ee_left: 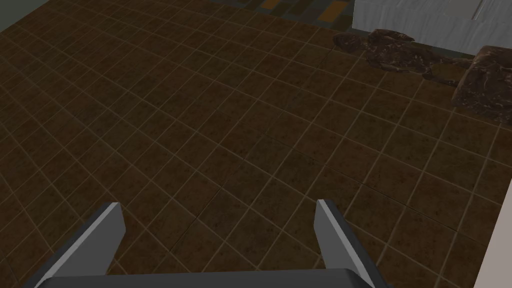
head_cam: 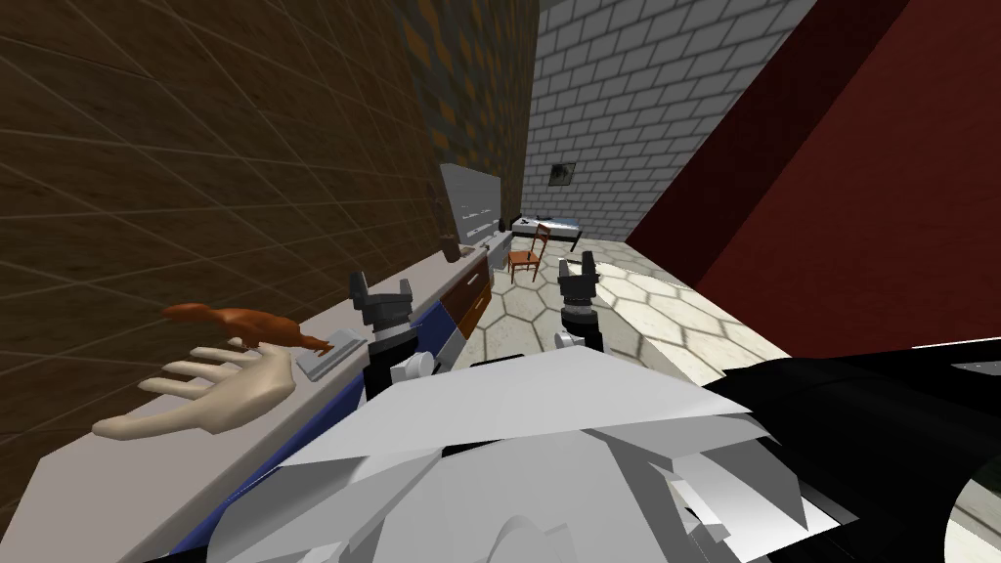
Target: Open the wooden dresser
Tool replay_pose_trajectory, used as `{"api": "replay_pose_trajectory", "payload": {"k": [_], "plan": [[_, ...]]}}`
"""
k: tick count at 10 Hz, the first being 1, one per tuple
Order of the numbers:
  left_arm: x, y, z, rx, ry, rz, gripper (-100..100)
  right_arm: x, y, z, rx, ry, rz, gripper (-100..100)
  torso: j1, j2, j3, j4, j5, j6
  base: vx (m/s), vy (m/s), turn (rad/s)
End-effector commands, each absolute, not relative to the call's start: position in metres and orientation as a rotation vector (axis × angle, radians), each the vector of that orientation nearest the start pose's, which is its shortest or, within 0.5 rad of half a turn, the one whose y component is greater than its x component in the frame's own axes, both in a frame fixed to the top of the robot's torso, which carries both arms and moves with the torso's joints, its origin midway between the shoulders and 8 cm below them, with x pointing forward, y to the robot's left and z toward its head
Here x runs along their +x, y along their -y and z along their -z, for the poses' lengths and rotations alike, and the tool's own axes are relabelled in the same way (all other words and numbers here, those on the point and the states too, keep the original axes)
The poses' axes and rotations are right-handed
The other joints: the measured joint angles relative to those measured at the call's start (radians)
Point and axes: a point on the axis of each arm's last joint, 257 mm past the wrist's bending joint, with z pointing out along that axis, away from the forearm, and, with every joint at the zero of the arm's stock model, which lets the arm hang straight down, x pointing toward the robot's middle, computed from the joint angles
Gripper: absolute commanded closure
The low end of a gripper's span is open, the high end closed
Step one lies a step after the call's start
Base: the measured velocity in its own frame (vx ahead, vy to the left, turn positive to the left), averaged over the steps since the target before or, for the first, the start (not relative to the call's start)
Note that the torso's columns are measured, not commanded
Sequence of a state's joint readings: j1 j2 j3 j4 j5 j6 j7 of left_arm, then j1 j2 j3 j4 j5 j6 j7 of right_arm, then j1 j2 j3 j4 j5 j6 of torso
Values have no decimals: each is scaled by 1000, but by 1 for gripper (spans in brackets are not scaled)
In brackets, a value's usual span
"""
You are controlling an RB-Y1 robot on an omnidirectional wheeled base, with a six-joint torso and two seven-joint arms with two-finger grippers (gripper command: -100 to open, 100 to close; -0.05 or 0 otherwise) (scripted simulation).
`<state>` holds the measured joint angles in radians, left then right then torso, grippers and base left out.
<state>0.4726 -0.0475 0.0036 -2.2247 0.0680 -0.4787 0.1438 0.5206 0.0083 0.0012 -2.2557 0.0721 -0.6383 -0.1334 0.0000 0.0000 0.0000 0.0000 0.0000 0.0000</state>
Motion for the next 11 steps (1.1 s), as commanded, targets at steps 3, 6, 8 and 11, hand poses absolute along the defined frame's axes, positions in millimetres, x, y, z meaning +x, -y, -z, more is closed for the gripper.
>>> {"api": "replay_pose_trajectory", "payload": {"k": [3, 6, 8, 11], "plan": [[358, -293, -4, -829, -513, 1470, 0, 324, 267, -32, 585, -557, -1403, 0, 0, 175, -351, 176, 0, 0, 0, 0, 0], [358, -293, -5, -829, -513, 1470, 0, 324, 267, -32, 585, -557, -1403, 0, 0, 396, -792, 396, 0, 0, 0, 0, 0], [358, -293, -5, -829, -513, 1470, 0, 324, 267, -32, 585, -557, -1403, 0, 0, 544, -1087, 544, 0, 0, 0, 0, 0], [361, -291, 2, -803, -586, 1466, -100, 325, 268, -32, 585, -558, -1402, 0, 0, 724, -1452, 724, 0, 0, 37, -18, 21]]}}
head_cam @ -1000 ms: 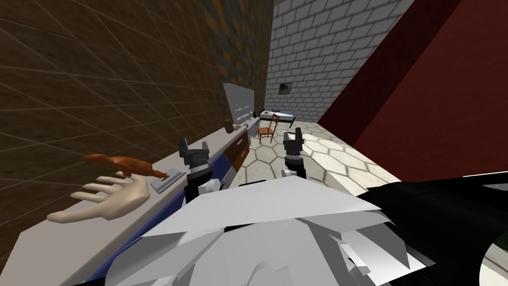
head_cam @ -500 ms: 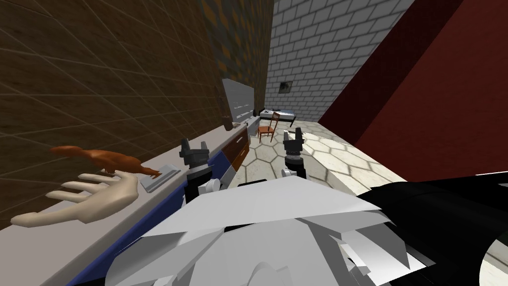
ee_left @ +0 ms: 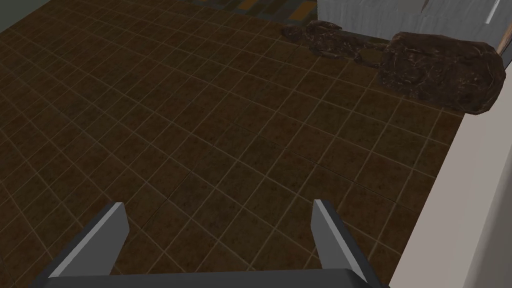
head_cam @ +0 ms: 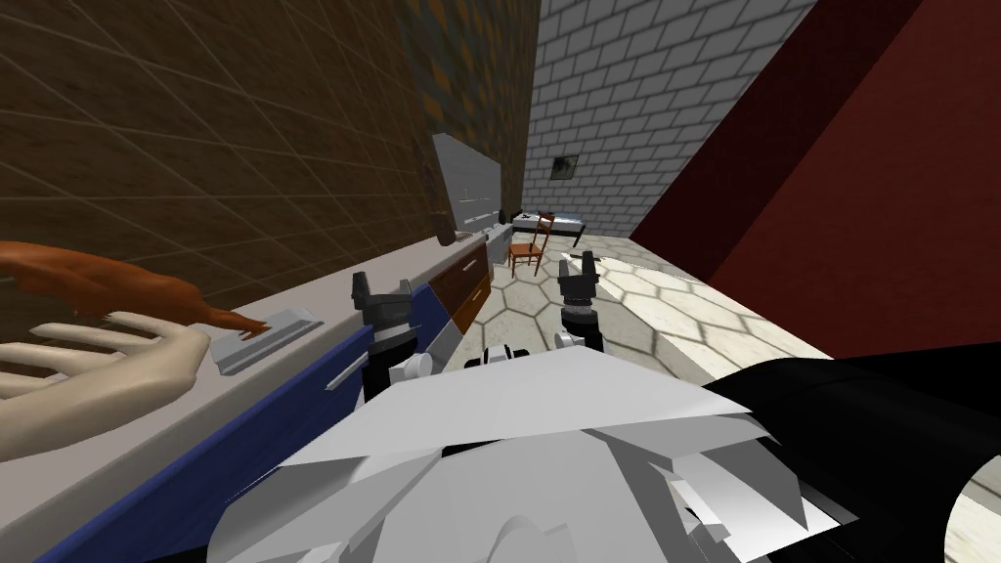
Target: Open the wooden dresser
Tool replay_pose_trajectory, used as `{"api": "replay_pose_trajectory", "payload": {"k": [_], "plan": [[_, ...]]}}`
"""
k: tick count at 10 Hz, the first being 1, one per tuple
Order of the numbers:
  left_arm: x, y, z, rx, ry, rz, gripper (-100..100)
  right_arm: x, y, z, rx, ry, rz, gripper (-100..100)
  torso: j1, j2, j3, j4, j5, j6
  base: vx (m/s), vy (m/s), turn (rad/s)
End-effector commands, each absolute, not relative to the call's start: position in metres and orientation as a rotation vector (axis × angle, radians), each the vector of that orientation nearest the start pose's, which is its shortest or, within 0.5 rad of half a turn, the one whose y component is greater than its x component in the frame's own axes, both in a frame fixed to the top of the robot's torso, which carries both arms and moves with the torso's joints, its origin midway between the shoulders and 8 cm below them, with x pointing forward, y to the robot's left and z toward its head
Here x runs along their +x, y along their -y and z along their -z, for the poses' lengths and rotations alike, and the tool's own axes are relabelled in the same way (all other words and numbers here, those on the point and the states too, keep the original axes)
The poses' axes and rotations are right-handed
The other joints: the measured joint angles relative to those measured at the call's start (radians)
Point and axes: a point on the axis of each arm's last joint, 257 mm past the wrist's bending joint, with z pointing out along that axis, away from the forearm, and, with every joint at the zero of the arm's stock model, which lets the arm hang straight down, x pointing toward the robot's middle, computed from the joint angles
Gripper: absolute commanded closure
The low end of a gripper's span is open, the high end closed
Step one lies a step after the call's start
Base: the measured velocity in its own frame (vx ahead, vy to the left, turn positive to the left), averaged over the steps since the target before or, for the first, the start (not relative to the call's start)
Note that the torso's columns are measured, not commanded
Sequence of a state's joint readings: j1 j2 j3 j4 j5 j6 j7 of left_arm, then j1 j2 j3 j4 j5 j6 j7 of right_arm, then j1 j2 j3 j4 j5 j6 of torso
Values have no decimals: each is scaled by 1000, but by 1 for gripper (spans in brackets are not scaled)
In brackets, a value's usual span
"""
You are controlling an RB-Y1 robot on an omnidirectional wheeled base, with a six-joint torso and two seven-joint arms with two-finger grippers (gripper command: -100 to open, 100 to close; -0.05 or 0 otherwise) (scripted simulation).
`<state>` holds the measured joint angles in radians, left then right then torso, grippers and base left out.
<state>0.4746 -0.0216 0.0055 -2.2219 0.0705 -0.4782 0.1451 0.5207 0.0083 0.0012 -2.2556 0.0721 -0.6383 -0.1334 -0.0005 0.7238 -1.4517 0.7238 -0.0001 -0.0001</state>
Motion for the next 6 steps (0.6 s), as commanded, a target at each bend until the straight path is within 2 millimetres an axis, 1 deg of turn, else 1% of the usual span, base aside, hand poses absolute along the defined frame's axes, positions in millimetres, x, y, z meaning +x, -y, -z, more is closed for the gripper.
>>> {"api": "replay_pose_trajectory", "payload": {"k": [1, 3, 6], "plan": [[363, -292, 7, -797, -617, 1463, -100, 325, 268, -32, 586, -558, -1402, 0, -1, 7, -21, 9, 0, 0, 104, -52, 41], [368, -298, 19, -804, -665, 1452, -100, 325, 268, -32, 586, -558, -1402, 0, -1, 11, -26, 13, 0, 0, 136, -67, 56], [374, -314, 41, -849, -709, 1431, -100, 324, 268, -32, 586, -558, -1402, 0, 0, 13, -25, 14, 0, 0, 172, -97, 72]]}}
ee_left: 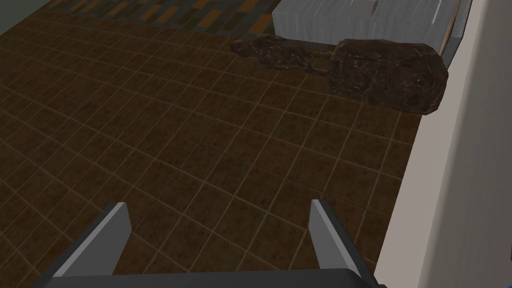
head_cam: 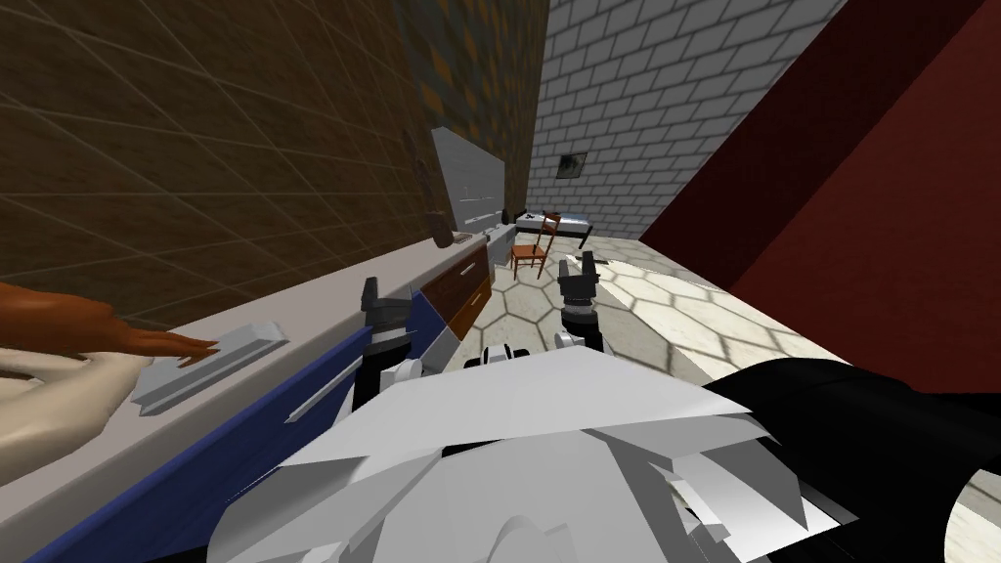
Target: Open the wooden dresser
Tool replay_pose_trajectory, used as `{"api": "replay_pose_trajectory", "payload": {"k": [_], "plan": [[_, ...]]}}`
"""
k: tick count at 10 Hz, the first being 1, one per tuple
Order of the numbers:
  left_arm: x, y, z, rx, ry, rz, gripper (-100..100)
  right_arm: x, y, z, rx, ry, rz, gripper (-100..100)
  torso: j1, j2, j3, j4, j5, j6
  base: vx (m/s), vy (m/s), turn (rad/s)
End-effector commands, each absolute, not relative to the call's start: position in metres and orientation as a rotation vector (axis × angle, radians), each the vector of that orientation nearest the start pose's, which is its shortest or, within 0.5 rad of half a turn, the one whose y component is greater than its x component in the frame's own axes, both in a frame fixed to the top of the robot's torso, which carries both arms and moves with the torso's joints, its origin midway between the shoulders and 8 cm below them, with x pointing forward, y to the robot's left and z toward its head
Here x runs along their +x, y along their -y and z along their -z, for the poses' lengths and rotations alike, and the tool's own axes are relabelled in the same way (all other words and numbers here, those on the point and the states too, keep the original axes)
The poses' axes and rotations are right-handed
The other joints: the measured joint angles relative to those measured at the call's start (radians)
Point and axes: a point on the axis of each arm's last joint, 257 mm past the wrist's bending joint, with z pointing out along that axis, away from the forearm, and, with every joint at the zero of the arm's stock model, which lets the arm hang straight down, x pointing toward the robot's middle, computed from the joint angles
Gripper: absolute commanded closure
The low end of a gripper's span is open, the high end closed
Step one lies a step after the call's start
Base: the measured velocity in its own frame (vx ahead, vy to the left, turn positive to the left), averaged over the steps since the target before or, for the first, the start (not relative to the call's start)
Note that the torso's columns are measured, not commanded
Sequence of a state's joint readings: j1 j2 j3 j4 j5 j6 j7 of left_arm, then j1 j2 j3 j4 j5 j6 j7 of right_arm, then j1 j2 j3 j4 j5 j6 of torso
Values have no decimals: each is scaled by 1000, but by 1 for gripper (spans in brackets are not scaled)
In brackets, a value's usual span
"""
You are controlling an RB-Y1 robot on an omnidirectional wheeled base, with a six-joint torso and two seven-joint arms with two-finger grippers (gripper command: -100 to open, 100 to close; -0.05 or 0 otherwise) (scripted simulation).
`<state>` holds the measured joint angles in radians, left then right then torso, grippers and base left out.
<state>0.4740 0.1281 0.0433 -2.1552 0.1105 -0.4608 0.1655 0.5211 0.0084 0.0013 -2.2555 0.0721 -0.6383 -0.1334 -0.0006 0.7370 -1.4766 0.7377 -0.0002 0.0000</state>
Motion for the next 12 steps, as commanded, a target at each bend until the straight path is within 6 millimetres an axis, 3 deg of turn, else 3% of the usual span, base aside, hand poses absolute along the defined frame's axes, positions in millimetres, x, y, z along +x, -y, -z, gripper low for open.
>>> {"api": "replay_pose_trajectory", "payload": {"k": [1, 12], "plan": [[376, -321, 49, -870, -718, 1423, -100, 324, 268, -32, 586, -558, -1402, 0, -2, 1, 0, 0, 0, 0, 194, -130, 70], [377, -400, 129, -1125, -714, 1327, -100, 324, 268, -32, 586, -558, -1402, 0, 1, -1, 0, 0, 0, 0, 181, -118, 78]]}}
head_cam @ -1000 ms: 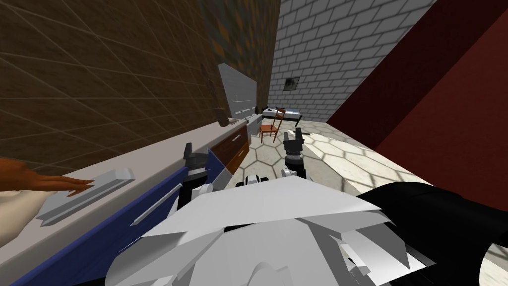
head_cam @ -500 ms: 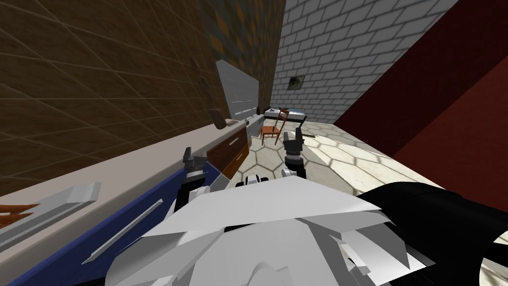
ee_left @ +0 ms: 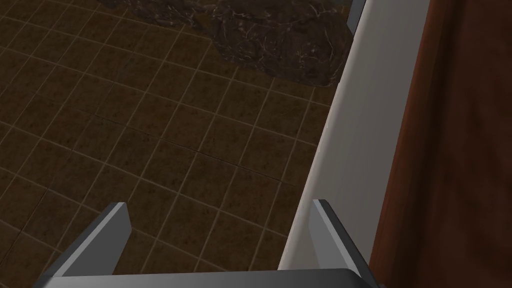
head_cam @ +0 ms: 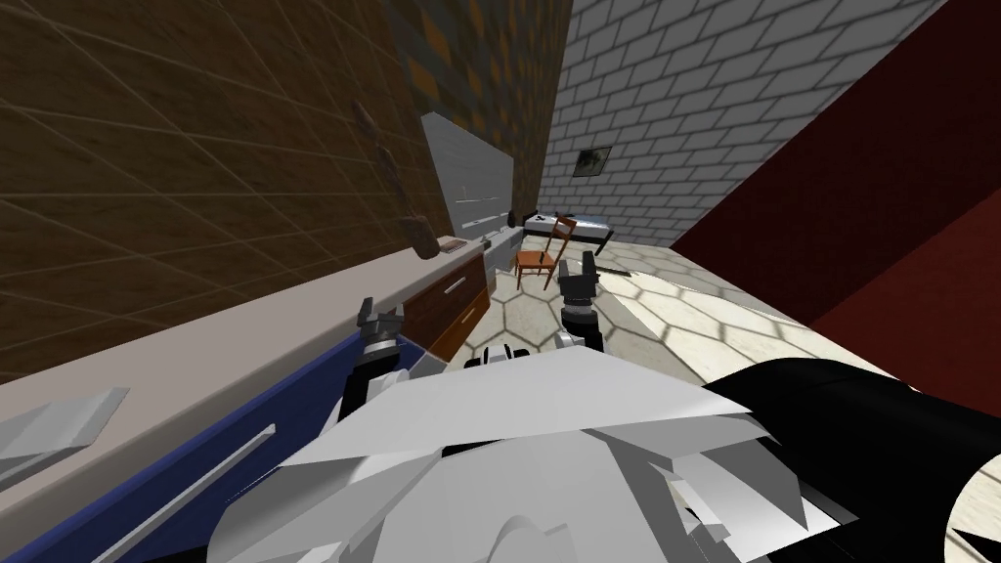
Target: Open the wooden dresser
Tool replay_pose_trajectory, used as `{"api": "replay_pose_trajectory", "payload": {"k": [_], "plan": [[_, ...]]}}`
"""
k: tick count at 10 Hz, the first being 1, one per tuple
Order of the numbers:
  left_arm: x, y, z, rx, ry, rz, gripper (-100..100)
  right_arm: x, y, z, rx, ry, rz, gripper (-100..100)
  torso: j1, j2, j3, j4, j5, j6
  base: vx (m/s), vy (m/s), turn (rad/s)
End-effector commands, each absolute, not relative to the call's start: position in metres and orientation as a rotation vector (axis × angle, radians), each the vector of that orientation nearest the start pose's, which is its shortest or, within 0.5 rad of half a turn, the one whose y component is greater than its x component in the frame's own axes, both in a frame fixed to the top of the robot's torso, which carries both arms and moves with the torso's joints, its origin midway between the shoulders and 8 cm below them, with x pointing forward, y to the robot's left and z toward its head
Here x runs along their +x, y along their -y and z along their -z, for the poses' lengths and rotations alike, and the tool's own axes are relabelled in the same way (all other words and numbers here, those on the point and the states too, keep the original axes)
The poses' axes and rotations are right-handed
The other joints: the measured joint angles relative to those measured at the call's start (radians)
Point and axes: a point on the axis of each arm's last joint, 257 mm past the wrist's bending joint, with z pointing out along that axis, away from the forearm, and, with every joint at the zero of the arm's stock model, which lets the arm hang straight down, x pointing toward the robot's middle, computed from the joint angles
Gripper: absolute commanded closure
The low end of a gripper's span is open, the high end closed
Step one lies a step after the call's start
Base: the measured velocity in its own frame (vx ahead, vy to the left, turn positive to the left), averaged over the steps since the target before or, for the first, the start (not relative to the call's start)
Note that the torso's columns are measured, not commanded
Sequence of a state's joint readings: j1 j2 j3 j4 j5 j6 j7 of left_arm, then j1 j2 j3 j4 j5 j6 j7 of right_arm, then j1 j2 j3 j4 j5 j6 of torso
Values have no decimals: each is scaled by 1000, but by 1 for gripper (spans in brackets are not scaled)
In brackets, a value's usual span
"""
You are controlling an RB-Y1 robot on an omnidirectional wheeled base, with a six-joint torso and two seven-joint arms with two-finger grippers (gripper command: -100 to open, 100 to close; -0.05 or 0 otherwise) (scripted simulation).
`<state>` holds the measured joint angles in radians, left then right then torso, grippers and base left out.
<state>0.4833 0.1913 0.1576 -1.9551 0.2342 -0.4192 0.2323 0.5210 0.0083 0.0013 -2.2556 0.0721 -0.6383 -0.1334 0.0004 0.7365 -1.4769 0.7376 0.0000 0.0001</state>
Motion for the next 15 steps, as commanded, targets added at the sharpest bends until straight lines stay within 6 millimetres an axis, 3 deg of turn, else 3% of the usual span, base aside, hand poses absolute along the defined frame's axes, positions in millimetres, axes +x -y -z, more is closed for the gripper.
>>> {"api": "replay_pose_trajectory", "payload": {"k": [1, 8, 15], "plan": [[375, -407, 136, -1146, -708, 1320, -100, 324, 268, -32, 586, -558, -1402, 0, 1, 0, 0, 0, 0, 0, 166, -104, 64], [358, -456, 182, -1310, -632, 1260, -100, 324, 268, -32, 586, -558, -1402, 0, 0, 0, 0, 0, 0, 0, 165, -126, 75], [323, -507, 238, -1504, -491, 1187, -100, 324, 268, -32, 585, -558, -1402, 0, 2, -1, 0, -1, 2, 2, 179, -162, 93]]}}
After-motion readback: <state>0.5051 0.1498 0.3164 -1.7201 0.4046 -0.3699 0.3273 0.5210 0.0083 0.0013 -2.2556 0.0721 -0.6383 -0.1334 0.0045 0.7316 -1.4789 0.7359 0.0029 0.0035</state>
